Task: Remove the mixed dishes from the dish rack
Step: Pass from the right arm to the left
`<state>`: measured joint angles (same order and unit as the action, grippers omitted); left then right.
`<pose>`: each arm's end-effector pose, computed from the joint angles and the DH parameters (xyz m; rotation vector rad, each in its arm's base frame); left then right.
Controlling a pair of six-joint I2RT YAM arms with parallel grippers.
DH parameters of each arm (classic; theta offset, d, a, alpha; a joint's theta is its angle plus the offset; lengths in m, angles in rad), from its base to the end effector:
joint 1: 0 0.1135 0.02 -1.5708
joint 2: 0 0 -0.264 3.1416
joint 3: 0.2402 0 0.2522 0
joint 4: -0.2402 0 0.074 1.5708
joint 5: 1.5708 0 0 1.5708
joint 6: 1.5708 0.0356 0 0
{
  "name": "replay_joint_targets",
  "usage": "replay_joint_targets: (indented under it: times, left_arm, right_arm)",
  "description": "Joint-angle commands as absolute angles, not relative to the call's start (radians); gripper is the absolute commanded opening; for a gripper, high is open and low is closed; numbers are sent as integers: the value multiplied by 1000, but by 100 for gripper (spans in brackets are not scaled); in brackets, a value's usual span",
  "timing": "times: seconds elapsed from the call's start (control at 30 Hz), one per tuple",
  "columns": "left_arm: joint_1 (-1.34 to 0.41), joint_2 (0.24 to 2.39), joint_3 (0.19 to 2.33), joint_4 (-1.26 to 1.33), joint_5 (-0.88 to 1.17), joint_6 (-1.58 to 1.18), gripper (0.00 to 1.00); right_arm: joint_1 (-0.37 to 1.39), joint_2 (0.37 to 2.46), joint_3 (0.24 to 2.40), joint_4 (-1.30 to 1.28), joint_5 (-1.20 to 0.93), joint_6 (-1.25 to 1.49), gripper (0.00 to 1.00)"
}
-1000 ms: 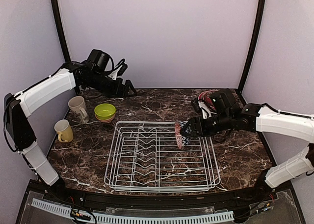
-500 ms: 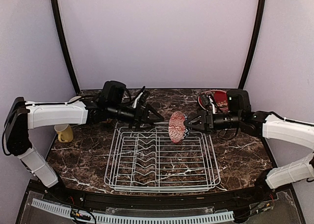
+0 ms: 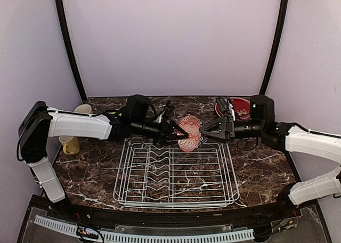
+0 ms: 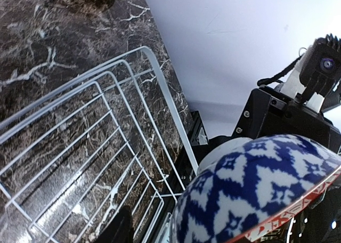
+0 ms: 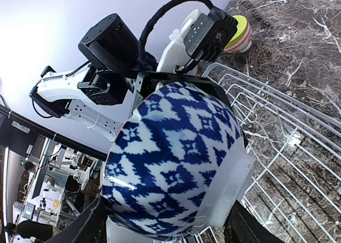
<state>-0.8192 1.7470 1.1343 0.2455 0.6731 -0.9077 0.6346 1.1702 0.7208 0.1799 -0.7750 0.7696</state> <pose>0.2543 -0.3046 0.2451 0.4401 2.2692 -1.6842 0.1943 0.1740 0.2777 -0.4905 2.0603 1.6246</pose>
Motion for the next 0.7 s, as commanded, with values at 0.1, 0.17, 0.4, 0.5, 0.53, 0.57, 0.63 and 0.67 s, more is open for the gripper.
replay_joint_targets:
  times: [0.1, 0.17, 0.4, 0.5, 0.53, 0.57, 0.63, 0.67]
  left_arm:
    - [-828, 1757, 1165, 321, 664, -944, 25]
    - [-828, 1757, 1169, 315, 661, -944, 17]
    - [-815, 1699, 1202, 142, 610, -830, 1]
    - [-781, 1658, 1198, 82, 597, -803, 1]
    - [-758, 1635, 1191, 49, 595, -788, 1]
    - [-745, 1611, 1189, 18, 594, -779, 1]
    - [-702, 1572, 1194, -74, 589, -749, 1]
    - [-668, 1557, 1198, -107, 578, -719, 1]
  right_arm:
    - [630, 1165, 710, 298, -830, 778, 52]
    - [630, 1164, 709, 299, -828, 774, 52]
    - [615, 1159, 723, 211, -767, 720, 87]
    - [603, 1150, 734, 154, -724, 683, 99]
    - [595, 1151, 743, 129, -705, 671, 99]
    - [591, 1153, 751, 107, -691, 655, 99]
    - [577, 1158, 763, 71, -671, 637, 99]
    - [572, 1161, 767, 57, -661, 628, 99]
